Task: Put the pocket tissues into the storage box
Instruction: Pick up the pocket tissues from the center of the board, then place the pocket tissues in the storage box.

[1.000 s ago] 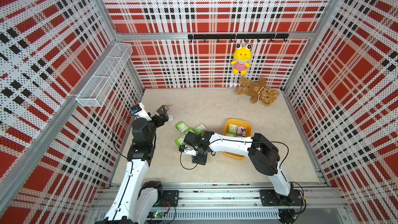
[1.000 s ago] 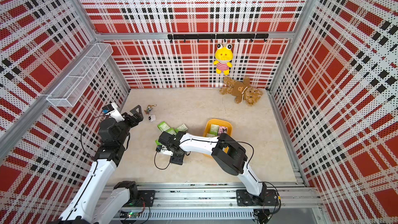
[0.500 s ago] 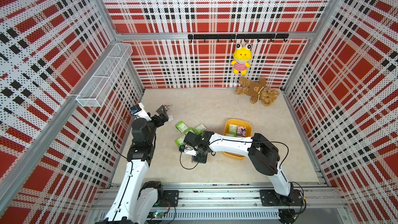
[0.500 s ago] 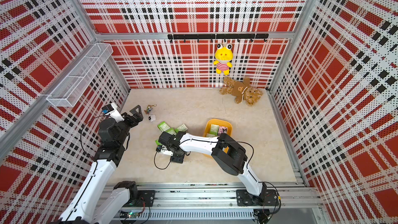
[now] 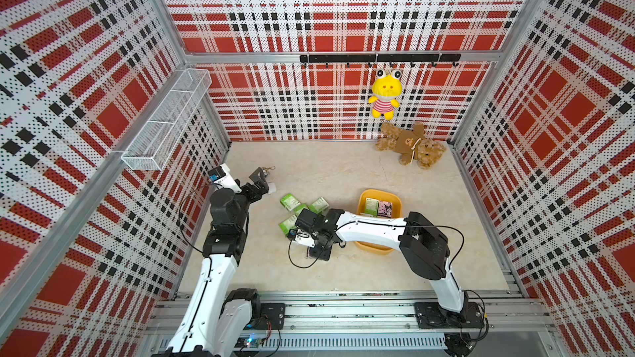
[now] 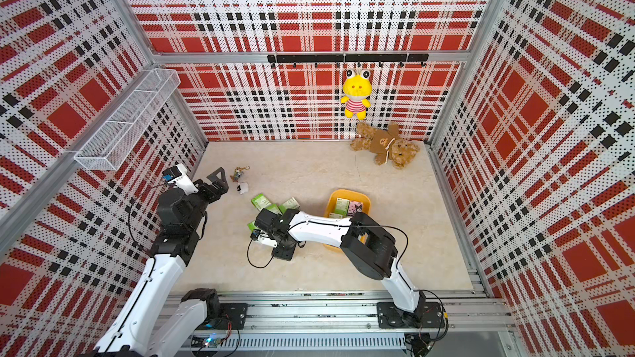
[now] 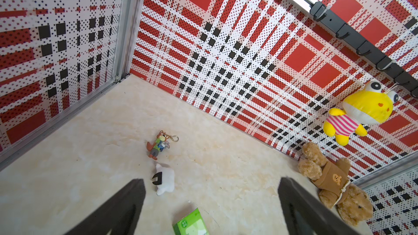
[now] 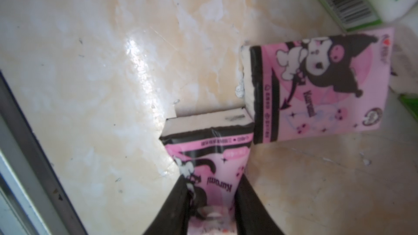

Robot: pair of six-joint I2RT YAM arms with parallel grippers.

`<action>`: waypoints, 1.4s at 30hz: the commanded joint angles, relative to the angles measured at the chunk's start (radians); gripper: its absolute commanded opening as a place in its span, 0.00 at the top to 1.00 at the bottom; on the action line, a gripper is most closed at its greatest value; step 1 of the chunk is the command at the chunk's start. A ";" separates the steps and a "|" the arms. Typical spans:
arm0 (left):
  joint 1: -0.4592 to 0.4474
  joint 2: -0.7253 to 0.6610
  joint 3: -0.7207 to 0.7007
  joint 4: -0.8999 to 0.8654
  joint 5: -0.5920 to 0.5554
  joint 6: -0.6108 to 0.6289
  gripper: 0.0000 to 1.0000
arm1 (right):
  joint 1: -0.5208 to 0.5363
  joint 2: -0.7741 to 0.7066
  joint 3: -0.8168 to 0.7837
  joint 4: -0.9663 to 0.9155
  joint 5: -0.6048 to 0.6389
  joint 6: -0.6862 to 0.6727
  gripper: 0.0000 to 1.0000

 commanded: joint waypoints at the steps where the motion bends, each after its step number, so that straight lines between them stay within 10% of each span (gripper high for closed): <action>1: 0.007 -0.002 0.001 0.008 0.008 -0.003 0.01 | -0.034 -0.097 -0.035 0.038 -0.031 0.076 0.64; 21: 0.007 0.017 -0.020 0.048 0.015 -0.022 0.01 | -0.344 -0.530 -0.319 0.104 0.017 0.558 0.62; 42: -0.002 0.068 -0.020 0.082 0.032 -0.042 0.01 | -0.459 -0.557 -0.546 0.031 0.169 0.991 0.58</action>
